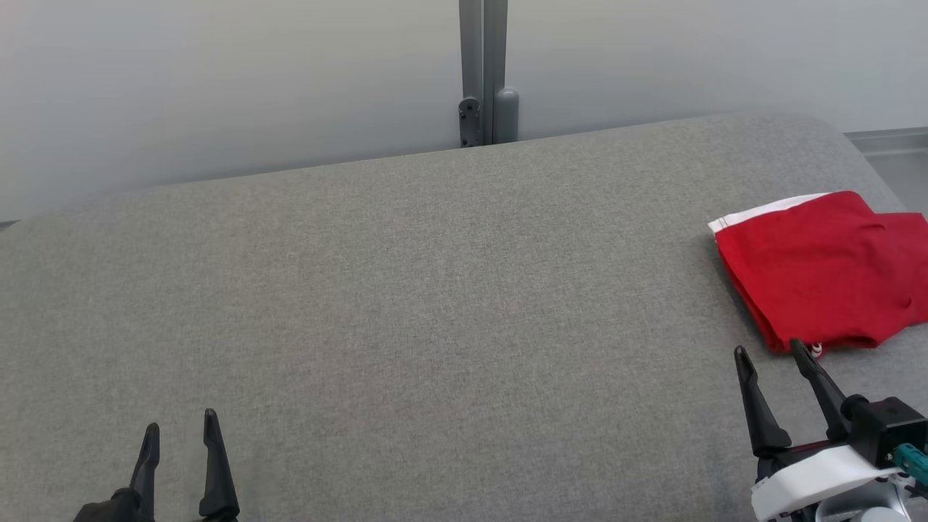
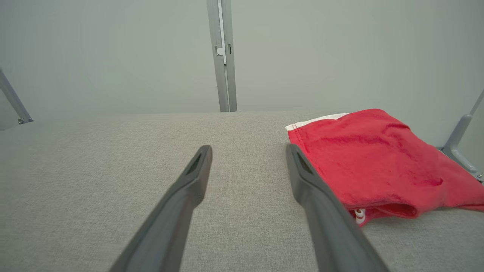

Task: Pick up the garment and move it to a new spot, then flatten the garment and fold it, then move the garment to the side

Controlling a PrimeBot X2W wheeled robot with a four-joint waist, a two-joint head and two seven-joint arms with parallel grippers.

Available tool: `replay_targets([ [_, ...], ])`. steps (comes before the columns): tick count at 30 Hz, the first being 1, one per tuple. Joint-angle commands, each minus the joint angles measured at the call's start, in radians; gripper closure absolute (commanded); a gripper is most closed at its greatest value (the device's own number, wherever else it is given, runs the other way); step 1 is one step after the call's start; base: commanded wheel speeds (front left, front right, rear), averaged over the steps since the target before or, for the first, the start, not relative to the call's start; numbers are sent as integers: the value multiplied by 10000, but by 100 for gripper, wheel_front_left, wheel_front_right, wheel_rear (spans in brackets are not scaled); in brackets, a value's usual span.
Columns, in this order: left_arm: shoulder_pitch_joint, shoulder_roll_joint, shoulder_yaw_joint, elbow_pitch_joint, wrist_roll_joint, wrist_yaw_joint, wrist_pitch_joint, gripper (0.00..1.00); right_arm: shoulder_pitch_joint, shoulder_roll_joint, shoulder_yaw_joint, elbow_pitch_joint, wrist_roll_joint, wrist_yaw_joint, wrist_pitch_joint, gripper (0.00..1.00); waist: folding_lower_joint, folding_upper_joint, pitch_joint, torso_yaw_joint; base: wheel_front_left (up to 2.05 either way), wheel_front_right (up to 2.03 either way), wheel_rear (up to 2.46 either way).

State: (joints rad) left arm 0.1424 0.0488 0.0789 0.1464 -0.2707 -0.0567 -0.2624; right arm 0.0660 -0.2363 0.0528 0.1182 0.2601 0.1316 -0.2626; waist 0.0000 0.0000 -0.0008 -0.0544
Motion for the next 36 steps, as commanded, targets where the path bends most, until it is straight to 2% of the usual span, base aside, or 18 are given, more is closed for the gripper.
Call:
replay_targets([
  [1,72,35,31,30,-38,31,-27,0,-118,-14,47,-55,-68,-19,-24,0,0,0,-22,84,0,0,0],
  [8,-5,35,1,20,-70,145,-28,0,-224,-96,228,21,-63,-19,-24,0,0,0,-43,314,0,0,0],
  [12,19,33,-119,51,-194,8,-28,0,-201,-63,230,39,-67,-19,-24,0,0,0,-43,425,0,0,0],
  [13,-1,2,-150,51,-120,15,1,100,-125,-50,234,31,-70,0,0,100,0,0,-47,415,0,0,0],
  [18,-2,-88,-182,473,-183,0,90,100,35,186,321,363,6,2,28,100,0,0,-44,430,0,0,0],
  [36,-610,-59,-56,587,-3252,-175,938,100,-393,471,-17,556,3251,-1,790,100,0,0,-32,447,0,0,0],
])
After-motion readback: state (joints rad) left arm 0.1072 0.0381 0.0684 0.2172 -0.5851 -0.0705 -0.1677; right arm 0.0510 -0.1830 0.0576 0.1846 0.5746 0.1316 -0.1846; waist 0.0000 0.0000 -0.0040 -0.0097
